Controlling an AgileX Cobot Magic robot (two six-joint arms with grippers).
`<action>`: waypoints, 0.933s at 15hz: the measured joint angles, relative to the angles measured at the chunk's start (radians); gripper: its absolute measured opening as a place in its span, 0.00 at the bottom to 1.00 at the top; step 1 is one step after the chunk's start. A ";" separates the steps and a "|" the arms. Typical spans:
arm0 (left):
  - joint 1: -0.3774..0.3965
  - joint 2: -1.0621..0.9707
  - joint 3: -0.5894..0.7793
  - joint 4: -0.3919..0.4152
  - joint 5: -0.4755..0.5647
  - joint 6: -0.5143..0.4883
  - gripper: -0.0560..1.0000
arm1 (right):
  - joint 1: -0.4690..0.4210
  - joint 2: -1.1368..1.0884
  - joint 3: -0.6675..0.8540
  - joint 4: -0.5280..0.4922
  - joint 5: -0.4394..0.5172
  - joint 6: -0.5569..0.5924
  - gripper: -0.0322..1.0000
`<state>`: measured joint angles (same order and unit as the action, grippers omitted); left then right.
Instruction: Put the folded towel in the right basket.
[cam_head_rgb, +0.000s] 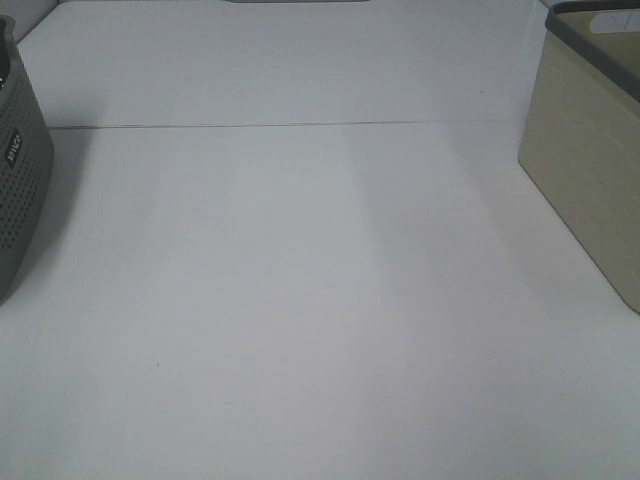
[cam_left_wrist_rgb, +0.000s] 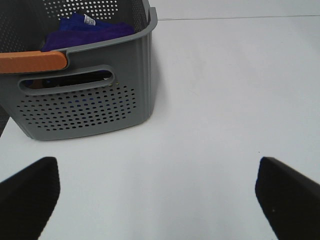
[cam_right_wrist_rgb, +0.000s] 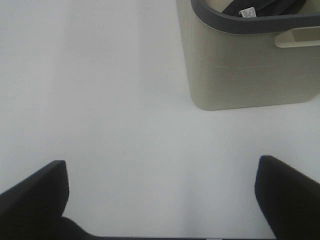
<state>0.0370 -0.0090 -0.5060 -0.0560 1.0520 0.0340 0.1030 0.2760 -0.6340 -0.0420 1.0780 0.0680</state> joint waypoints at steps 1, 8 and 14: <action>0.000 0.000 0.000 0.000 0.000 0.000 0.99 | 0.000 -0.114 0.052 -0.010 0.000 0.000 0.97; 0.000 0.000 0.000 0.000 0.000 0.000 0.99 | 0.000 -0.279 0.178 0.025 0.026 -0.048 0.97; 0.000 0.000 0.000 0.000 0.000 0.000 0.99 | -0.004 -0.279 0.178 0.054 0.025 -0.078 0.96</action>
<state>0.0370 -0.0090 -0.5060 -0.0560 1.0520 0.0340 0.0990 -0.0030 -0.4560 0.0120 1.1030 -0.0100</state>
